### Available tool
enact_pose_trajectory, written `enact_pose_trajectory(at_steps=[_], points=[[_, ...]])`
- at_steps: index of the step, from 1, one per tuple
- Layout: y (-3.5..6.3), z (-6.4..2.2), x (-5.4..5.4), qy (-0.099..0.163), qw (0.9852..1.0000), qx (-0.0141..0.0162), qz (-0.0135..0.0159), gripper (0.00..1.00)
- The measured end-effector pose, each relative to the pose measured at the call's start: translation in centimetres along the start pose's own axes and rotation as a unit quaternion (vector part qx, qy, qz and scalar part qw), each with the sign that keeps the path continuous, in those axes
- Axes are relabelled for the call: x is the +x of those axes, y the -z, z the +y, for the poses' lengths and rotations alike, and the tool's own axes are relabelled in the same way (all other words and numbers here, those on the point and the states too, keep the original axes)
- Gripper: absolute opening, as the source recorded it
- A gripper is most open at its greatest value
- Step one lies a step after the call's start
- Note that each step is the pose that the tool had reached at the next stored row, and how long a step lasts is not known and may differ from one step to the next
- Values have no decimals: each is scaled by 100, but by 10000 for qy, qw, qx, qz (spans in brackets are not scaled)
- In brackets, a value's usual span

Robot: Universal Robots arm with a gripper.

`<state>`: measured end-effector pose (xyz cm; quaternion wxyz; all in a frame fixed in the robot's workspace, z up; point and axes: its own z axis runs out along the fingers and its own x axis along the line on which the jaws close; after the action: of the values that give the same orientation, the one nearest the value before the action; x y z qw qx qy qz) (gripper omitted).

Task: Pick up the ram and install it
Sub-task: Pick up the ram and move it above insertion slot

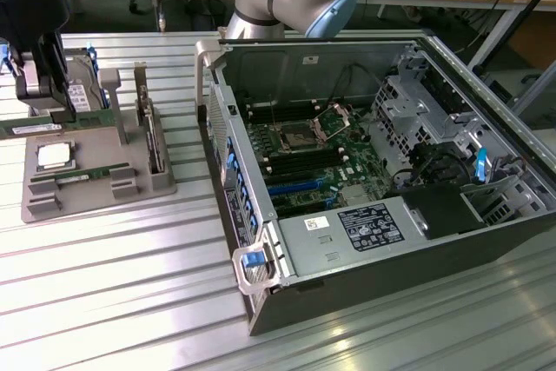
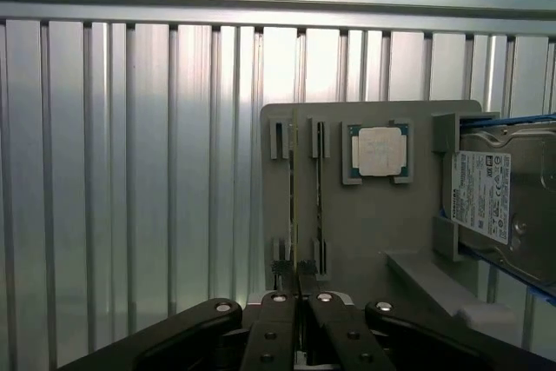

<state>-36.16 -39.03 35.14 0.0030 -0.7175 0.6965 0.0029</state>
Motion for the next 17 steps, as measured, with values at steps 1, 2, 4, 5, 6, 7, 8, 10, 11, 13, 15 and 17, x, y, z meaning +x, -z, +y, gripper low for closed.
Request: enact_pose_trajectory(at_steps=[1, 2, 4, 5, 6, 7, 8, 10, 11, 13, 15, 17], points=[[17, 0, 0, 0, 10000, 0, -1, 12], [26, 0, 0, 0, 10000, 0, -2, 12], [47, 0, 0, 0, 10000, 0, -5, 12], [57, 0, 0, 0, 10000, 0, -6, 12], [64, 0, 0, 0, 10000, 0, -6, 12], [69, 0, -1, 0, 10000, 0, -7, 12], [77, 0, -1, 0, 10000, 0, -8, 12], [90, 0, -1, 0, 10000, 0, -9, 12], [98, 0, -1, 0, 10000, 0, -10, 12], [115, 0, -1, 0, 10000, 0, -11, 12], [133, 0, -1, 0, 10000, 1, -13, 12], [146, 0, -1, 0, 10000, 1, -15, 12]])
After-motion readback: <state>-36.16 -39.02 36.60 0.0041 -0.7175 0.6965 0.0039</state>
